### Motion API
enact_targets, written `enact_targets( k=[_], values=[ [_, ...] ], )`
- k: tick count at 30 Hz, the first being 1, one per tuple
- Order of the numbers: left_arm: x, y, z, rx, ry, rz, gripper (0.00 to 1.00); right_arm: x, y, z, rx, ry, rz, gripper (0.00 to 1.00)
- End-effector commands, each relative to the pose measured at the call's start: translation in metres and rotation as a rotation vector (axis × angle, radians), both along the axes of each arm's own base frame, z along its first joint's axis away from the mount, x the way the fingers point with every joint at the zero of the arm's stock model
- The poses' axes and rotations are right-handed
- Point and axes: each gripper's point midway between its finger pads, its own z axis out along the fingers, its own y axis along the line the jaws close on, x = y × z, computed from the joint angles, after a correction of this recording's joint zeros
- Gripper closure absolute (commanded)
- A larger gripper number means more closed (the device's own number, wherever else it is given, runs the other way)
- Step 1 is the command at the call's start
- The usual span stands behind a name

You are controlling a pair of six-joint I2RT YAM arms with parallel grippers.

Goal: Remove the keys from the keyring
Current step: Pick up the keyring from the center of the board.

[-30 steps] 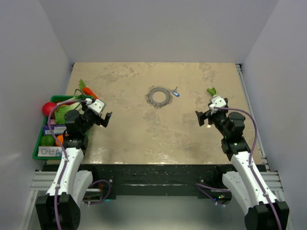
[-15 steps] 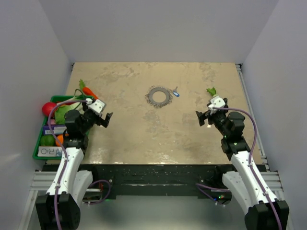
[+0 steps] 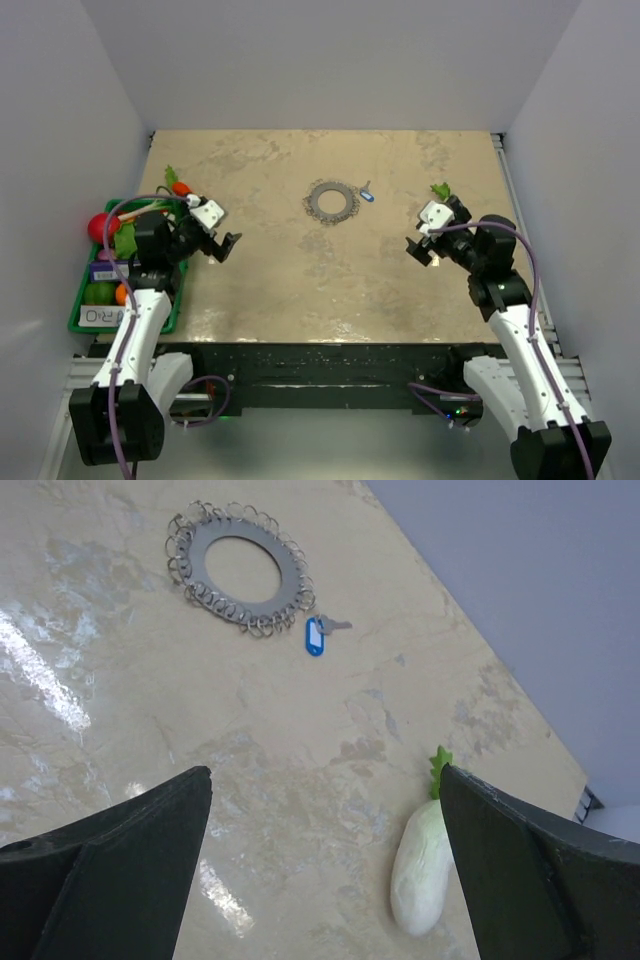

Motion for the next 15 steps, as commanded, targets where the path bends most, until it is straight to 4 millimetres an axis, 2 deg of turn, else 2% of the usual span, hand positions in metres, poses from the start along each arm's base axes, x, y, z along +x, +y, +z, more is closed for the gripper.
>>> enact_targets(
  k=[1,2,4,5,8,10,11,15],
  values=[
    [0.005,-0.011,0.025,0.037,-0.037,-0.108,0.01,-0.008,0.006,0.013,-0.048,-0.008,0.079,0.01],
    [0.007,-0.013,0.022,0.033,-0.019,-0.121,0.01,-0.008,0.007,0.02,-0.046,-0.018,0.085,0.01],
    [0.011,-0.017,0.028,0.035,-0.023,-0.141,0.01,-0.007,0.008,0.017,-0.043,0.023,0.087,0.01],
    [0.012,-0.019,0.029,0.034,-0.022,-0.146,0.01,-0.006,0.008,0.024,-0.038,0.021,0.085,0.01],
    [0.024,-0.026,0.03,0.037,-0.007,-0.142,0.01,-0.002,0.007,0.022,-0.03,0.057,0.066,0.01],
    [0.032,-0.027,0.037,0.037,-0.018,-0.125,0.01,0.001,0.004,0.02,-0.033,0.07,0.046,0.01],
    [0.034,-0.036,0.034,0.042,-0.005,-0.139,0.01,0.002,0.003,0.021,-0.034,0.068,0.038,0.01],
    [0.046,-0.048,0.035,0.05,-0.004,-0.139,0.01,0.004,-0.002,0.019,-0.046,0.081,0.01,0.01]
  ],
)
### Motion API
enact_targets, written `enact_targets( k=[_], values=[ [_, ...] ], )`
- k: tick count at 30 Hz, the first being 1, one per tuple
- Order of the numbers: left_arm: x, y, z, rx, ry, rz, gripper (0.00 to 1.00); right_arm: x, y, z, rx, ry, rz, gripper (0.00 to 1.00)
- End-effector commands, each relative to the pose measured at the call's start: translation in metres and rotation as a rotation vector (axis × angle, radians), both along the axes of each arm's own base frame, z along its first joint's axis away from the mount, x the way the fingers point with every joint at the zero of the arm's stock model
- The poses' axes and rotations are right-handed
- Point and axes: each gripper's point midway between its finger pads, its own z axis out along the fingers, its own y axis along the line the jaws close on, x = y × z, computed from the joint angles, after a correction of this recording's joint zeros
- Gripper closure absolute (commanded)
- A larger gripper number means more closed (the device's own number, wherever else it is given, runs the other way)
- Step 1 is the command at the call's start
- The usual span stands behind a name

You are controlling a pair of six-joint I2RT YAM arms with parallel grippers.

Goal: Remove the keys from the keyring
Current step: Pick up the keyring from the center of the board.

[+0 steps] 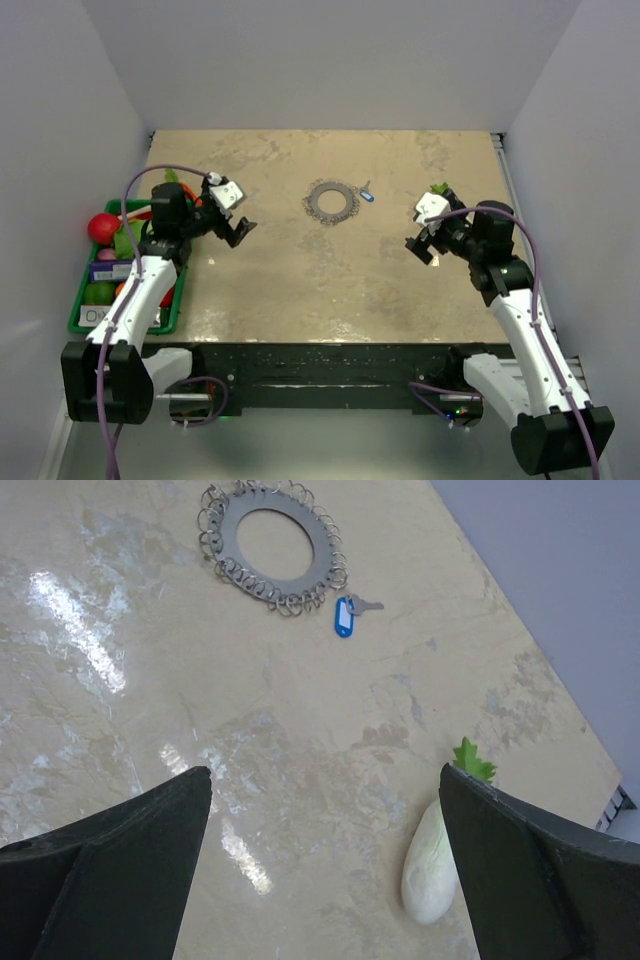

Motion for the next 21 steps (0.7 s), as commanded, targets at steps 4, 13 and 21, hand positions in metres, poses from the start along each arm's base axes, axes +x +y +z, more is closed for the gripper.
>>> enact_targets(
  k=[4,13,21],
  values=[
    [0.026,-0.025,0.011,0.031,-0.028,0.004,0.01,0.005,-0.011,0.014,-0.016,0.002,-0.07,0.01],
    [0.047,-0.064,-0.022,0.079,0.062,-0.038,0.01,0.004,-0.012,0.007,-0.001,0.03,-0.088,0.01],
    [0.077,-0.101,-0.048,0.1,0.133,-0.065,0.01,0.008,-0.012,0.002,0.015,0.043,-0.106,0.01]
  ],
)
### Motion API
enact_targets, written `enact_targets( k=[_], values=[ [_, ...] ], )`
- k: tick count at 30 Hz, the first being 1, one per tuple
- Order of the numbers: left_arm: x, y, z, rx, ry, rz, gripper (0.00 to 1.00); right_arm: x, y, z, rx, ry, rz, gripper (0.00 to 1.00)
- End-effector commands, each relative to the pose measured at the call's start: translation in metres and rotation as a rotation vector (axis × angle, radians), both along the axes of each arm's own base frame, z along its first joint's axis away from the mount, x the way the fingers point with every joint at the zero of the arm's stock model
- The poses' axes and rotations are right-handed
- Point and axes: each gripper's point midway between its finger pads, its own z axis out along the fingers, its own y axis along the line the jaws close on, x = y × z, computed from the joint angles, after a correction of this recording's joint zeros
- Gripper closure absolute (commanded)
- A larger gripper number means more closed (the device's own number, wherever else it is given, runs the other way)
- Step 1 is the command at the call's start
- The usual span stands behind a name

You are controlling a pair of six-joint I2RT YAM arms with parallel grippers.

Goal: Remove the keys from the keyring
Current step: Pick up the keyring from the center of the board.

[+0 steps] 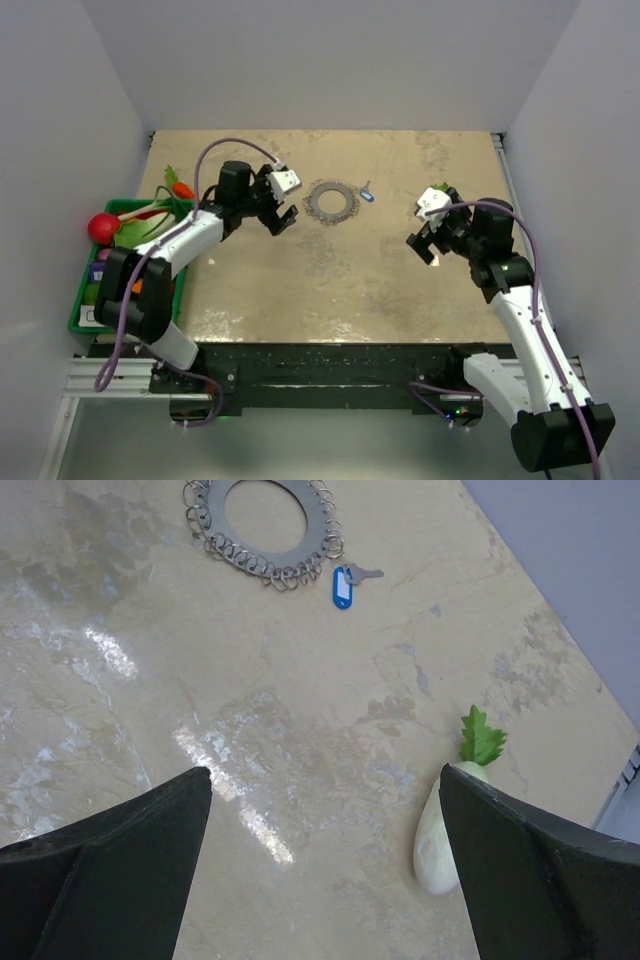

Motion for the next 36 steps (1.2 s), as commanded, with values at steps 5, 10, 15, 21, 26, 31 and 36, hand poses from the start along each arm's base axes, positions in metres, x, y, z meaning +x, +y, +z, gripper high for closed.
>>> enact_targets(
  k=[5,10,15,21,26,31,36],
  values=[
    [0.05,-0.033,0.006,-0.063,0.04,0.069,0.01,0.008,-0.005,0.005,0.011,-0.02,-0.047,0.01],
    [0.071,-0.038,-0.004,-0.078,0.083,0.149,0.01,0.007,-0.005,0.003,0.012,-0.018,-0.048,0.01],
    [0.085,-0.042,-0.014,-0.029,0.068,0.217,0.01,0.007,-0.004,0.004,0.017,-0.021,-0.046,0.01],
    [0.097,-0.049,-0.035,0.013,0.097,0.263,0.01,0.003,-0.002,0.006,0.029,-0.023,-0.033,0.01],
    [0.108,-0.049,-0.043,0.022,0.125,0.301,0.01,0.0,-0.001,0.006,0.03,-0.027,-0.026,0.01],
    [0.114,-0.052,-0.056,0.035,0.161,0.311,0.04,-0.001,0.001,0.008,0.035,-0.028,-0.01,0.01],
    [0.119,-0.054,-0.063,0.038,0.174,0.318,0.09,-0.002,0.002,0.006,0.035,-0.015,-0.003,0.01]
  ],
)
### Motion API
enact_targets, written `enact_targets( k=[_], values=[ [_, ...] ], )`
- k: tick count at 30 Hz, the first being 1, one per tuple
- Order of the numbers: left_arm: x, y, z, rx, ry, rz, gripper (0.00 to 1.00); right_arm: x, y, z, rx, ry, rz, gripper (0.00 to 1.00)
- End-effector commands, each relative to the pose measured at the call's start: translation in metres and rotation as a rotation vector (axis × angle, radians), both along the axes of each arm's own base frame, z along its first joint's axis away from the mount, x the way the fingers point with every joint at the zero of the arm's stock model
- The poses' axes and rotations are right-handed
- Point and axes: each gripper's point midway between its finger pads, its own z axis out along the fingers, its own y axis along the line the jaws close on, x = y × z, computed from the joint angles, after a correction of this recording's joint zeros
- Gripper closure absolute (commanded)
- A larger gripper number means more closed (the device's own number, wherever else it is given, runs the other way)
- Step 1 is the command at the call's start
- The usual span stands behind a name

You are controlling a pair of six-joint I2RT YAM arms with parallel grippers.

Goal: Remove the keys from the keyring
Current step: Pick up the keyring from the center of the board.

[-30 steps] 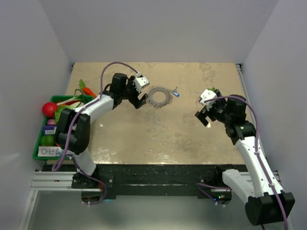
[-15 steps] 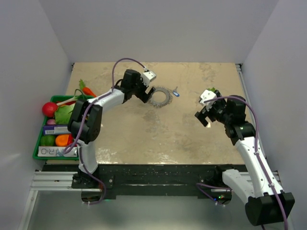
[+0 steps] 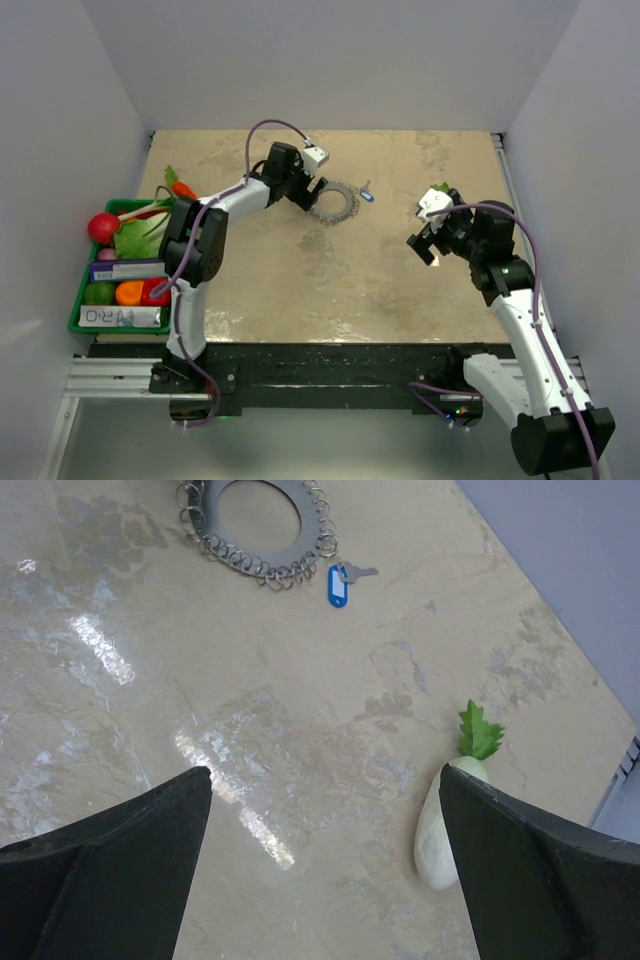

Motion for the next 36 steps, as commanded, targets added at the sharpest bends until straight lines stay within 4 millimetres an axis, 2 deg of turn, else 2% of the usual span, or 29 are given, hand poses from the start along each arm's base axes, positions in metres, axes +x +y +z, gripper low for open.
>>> enact_targets(
  k=[1,6,8,11,12,18,21,28,33,36],
  values=[
    [0.015,-0.005,0.012,-0.022,-0.022,0.027,0.1,-0.001,0.005,0.005,0.024,-0.007,0.021,0.01],
    [0.017,-0.008,0.002,-0.017,-0.005,0.026,0.12,-0.001,0.006,0.004,0.025,-0.007,0.027,0.01],
    [0.022,-0.009,0.004,-0.017,-0.01,0.029,0.12,-0.002,0.006,0.004,0.025,-0.01,0.032,0.01],
    [0.028,-0.01,-0.005,-0.005,-0.001,0.045,0.15,-0.002,0.006,0.004,0.026,-0.006,0.03,0.01],
    [0.032,-0.011,-0.001,-0.011,-0.007,0.053,0.16,-0.002,0.006,0.004,0.026,-0.007,0.032,0.01],
    [0.036,-0.017,-0.009,-0.02,0.014,0.063,0.21,-0.003,0.006,0.004,0.024,-0.013,0.033,0.01],
    [0.035,-0.018,-0.013,-0.021,0.025,0.058,0.33,-0.003,0.006,0.004,0.023,-0.014,0.035,0.01],
    [0.032,-0.019,-0.021,-0.015,0.041,0.057,0.45,-0.004,0.006,0.004,0.022,-0.017,0.038,0.01],
    [0.03,-0.021,-0.023,-0.024,0.055,0.046,0.6,-0.005,0.007,0.005,0.023,-0.021,0.041,0.01],
    [0.027,-0.021,-0.025,-0.021,0.066,0.034,0.66,-0.005,0.007,0.006,0.024,-0.023,0.042,0.01]
  ],
)
